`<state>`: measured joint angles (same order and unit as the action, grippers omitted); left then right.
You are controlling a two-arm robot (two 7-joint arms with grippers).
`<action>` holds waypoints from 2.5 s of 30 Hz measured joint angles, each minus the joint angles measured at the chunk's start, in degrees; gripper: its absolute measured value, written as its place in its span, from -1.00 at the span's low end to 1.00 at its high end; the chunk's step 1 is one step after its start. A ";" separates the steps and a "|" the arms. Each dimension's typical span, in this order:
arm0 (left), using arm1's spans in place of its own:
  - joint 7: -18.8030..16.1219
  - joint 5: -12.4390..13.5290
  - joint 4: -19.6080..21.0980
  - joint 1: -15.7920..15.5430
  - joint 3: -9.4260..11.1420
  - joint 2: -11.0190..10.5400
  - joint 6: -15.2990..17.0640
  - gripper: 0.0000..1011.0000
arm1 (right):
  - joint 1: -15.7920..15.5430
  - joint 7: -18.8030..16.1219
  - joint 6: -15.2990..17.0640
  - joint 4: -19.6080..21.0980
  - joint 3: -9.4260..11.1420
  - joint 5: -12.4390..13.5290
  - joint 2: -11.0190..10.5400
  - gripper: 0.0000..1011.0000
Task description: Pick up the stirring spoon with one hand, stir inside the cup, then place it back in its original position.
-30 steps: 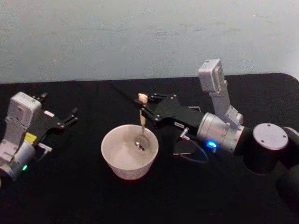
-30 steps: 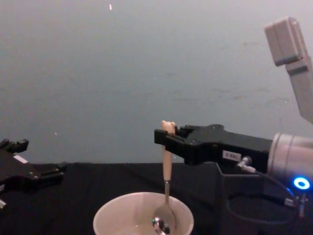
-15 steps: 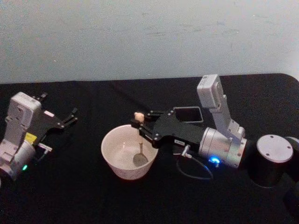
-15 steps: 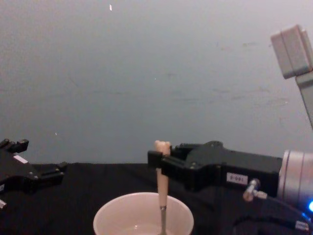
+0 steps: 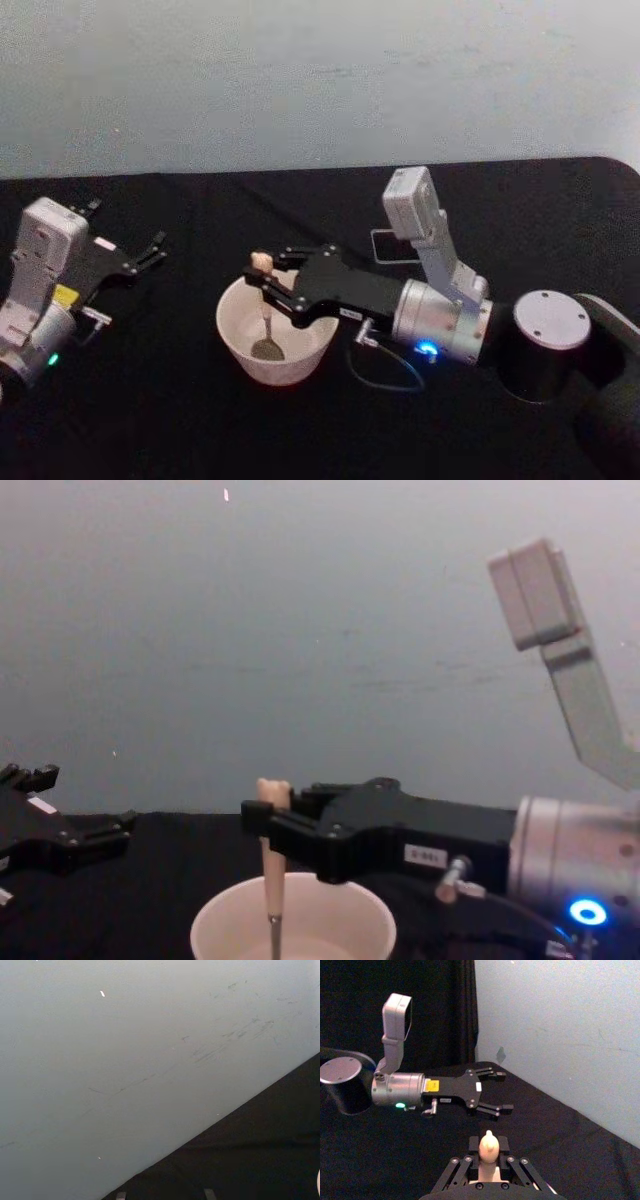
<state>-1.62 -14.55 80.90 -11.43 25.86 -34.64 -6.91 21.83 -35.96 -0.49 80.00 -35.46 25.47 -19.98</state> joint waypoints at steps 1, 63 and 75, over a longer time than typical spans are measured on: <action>0.00 0.00 0.00 0.00 0.00 0.00 0.00 0.98 | 0.46 0.29 -0.08 -0.59 -0.06 -0.04 0.55 -0.58; 0.00 0.00 0.00 0.00 0.00 0.00 0.00 0.98 | 2.32 3.23 -0.49 -3.72 0.73 -1.99 2.92 -0.58; 0.00 0.00 0.00 0.00 0.00 0.00 0.00 0.98 | 2.59 5.00 -0.42 -4.32 3.53 -1.25 3.50 -0.58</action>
<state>-1.62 -14.55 80.90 -11.43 25.86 -34.65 -6.91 24.42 -30.96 -0.91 75.68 -31.93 24.22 -16.49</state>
